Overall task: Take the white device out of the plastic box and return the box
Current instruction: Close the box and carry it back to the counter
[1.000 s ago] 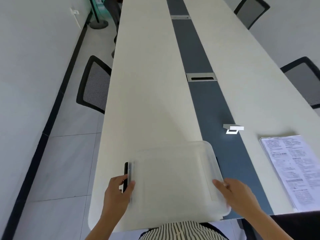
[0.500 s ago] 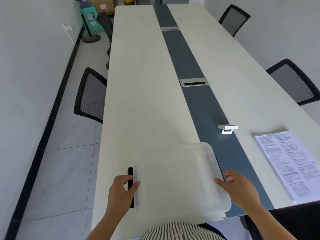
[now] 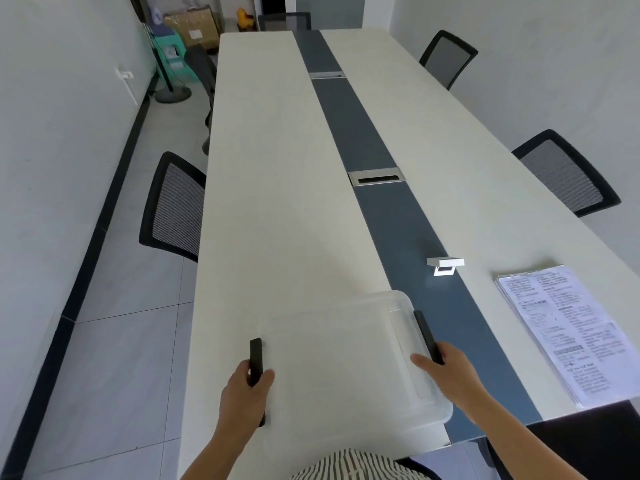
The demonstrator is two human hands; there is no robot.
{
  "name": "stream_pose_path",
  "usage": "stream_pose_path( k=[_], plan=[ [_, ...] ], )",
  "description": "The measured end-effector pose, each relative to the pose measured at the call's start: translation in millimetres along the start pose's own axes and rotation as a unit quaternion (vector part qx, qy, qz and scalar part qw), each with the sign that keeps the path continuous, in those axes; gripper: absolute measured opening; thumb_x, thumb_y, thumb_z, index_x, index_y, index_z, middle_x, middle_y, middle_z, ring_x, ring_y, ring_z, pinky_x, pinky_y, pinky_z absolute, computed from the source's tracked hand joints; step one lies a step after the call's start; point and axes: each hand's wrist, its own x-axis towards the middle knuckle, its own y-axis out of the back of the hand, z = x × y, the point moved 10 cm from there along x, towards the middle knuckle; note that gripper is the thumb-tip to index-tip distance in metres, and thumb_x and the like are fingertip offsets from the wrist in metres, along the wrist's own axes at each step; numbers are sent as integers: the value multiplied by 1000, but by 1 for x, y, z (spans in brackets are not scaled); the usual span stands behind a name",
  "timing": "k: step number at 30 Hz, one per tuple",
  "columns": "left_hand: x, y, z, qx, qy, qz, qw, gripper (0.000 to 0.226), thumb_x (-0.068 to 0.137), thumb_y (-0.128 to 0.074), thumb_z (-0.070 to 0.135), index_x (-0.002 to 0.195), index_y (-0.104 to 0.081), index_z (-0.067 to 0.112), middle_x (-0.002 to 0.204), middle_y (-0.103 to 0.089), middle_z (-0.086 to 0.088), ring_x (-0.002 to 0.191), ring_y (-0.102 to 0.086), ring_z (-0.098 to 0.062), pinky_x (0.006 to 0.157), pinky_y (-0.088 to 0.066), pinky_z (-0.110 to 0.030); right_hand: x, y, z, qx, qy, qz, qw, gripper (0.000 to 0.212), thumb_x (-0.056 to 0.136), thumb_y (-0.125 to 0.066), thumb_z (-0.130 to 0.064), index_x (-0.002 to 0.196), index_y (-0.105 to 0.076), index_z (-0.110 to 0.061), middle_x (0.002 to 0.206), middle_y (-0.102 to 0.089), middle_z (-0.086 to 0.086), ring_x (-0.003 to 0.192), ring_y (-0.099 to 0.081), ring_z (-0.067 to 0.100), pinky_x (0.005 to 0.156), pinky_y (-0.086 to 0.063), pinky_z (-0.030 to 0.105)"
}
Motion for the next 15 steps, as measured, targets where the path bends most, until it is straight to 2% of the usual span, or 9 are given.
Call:
stream_pose_path(
  k=[4, 12, 15],
  plan=[
    [-5, -6, 1, -15, -3, 17, 1000, 16, 96, -42, 28, 103, -43, 13, 71, -51, -9, 59, -48, -21, 51, -37, -30, -10, -14, -2, -32, 25, 15, 999, 43, 84, -59, -50, 103, -45, -13, 92, -61, 5, 80, -61, 23, 67, -52, 35],
    [-8, -3, -6, 12, -7, 46, 999, 18, 97, -37, 25, 107, -40, 10, 66, -52, -10, 54, -49, -23, 48, -35, -30, -22, -16, -11, -122, 59, 66, 989, 46, 89, -48, -54, 106, -42, -11, 86, -62, 3, 76, -63, 23, 70, -55, 38],
    [-8, -4, -7, 47, -21, 76, 996, 21, 97, -36, 23, 113, -39, 11, 77, -60, -12, 64, -57, -28, 55, -42, -34, -26, -16, -14, -140, 63, 75, 985, 45, 90, -46, -54, 105, -41, -12, 84, -62, 4, 74, -63, 24, 68, -55, 38]
  ],
)
